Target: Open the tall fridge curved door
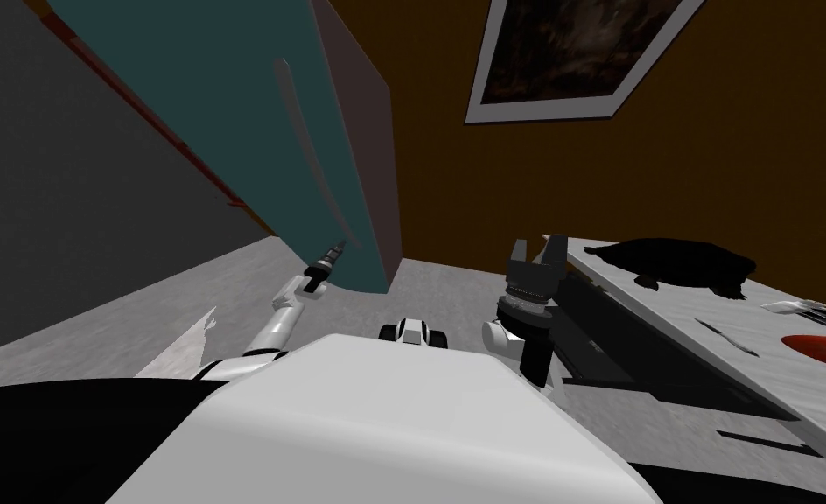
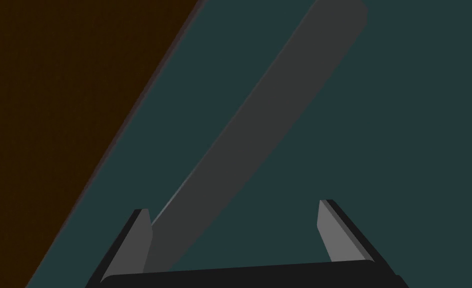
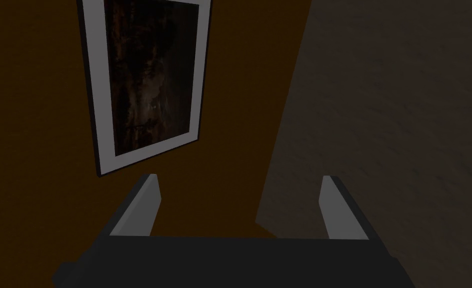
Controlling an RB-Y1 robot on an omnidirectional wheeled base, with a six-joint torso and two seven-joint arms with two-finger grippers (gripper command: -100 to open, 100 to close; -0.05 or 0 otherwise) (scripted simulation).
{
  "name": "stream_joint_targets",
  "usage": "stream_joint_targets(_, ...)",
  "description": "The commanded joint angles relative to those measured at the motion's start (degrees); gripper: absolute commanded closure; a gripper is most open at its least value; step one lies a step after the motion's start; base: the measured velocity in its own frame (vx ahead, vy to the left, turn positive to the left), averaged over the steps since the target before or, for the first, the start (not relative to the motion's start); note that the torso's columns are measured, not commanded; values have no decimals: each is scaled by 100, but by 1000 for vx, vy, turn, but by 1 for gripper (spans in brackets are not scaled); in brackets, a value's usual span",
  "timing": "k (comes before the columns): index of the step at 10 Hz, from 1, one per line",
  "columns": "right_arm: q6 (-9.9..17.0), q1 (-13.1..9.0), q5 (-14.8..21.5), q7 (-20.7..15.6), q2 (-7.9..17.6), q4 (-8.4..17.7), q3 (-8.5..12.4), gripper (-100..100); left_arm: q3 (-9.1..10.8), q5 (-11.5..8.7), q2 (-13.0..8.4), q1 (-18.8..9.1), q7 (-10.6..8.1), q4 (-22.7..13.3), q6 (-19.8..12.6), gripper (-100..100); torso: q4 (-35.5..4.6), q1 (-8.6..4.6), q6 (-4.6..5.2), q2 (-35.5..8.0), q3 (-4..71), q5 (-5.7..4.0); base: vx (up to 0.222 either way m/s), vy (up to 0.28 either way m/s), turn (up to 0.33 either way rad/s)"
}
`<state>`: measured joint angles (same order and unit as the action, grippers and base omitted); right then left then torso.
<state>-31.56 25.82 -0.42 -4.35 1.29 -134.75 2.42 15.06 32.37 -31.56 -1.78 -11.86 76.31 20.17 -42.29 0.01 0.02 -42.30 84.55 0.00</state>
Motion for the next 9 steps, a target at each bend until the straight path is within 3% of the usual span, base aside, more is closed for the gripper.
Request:
stream_joint_targets(1,0,0,0,0,0,0,0,0,77,223,-325,-279,-55,-462,-196,-100,3,-2,-1,10,6,-1,74,-52,-114)
stream_joint_targets(5,0,0,0,0,0,0,0,0,184,454,-600,-547,-98,-961,-350,-100,0,3,-2,-3,-2,1,54,-42,-95)
stream_joint_targets(7,0,0,0,0,0,0,0,0,218,475,-593,-568,-79,-1031,-325,-100,0,1,-3,-4,-2,1,26,-21,-46)
stream_joint_targets(9,0,-1,0,0,1,0,0,0,283,515,-623,-688,-74,-1114,-559,-100,-2,10,3,-8,-5,3,-17,35,-218)
